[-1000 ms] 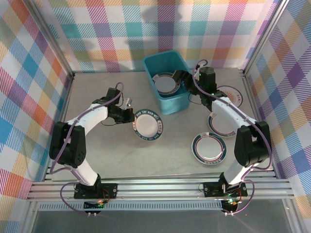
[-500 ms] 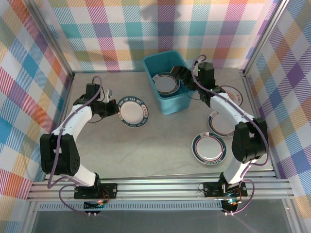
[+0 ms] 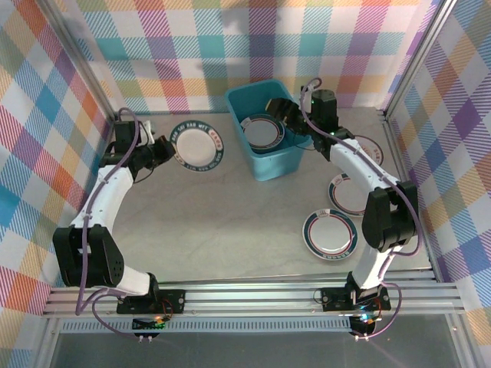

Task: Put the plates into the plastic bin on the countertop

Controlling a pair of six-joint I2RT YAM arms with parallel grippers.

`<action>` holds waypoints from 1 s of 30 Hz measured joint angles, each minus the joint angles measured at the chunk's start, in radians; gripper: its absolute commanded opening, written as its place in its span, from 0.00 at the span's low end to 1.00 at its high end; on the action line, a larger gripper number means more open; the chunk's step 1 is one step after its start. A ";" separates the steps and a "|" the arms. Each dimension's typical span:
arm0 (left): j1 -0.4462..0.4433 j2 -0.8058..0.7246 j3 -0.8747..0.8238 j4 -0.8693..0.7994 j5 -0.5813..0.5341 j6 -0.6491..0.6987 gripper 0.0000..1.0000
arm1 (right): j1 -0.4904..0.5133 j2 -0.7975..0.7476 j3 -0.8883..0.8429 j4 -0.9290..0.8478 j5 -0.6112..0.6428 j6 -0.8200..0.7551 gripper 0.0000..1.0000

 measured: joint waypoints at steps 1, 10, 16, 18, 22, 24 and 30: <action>0.000 0.000 0.009 0.014 0.003 -0.009 0.00 | 0.000 0.006 0.013 -0.004 -0.006 -0.009 0.76; -0.003 0.025 0.158 0.126 0.105 -0.109 0.00 | 0.000 0.080 0.190 -0.099 -0.134 -0.127 0.68; -0.048 0.099 0.249 0.168 0.155 -0.138 0.00 | 0.000 0.111 0.250 -0.121 -0.243 -0.156 0.64; -0.074 0.125 0.265 0.173 0.169 -0.148 0.00 | 0.000 0.111 0.250 -0.121 -0.271 -0.159 0.62; -0.108 0.162 0.279 0.189 0.189 -0.155 0.00 | 0.000 0.111 0.250 -0.121 -0.301 -0.158 0.59; -0.120 0.177 0.289 0.194 0.200 -0.159 0.00 | 0.000 0.111 0.250 -0.121 -0.307 -0.158 0.57; -0.134 0.204 0.315 0.225 0.229 -0.183 0.00 | 0.000 0.116 0.250 -0.122 -0.301 -0.142 0.51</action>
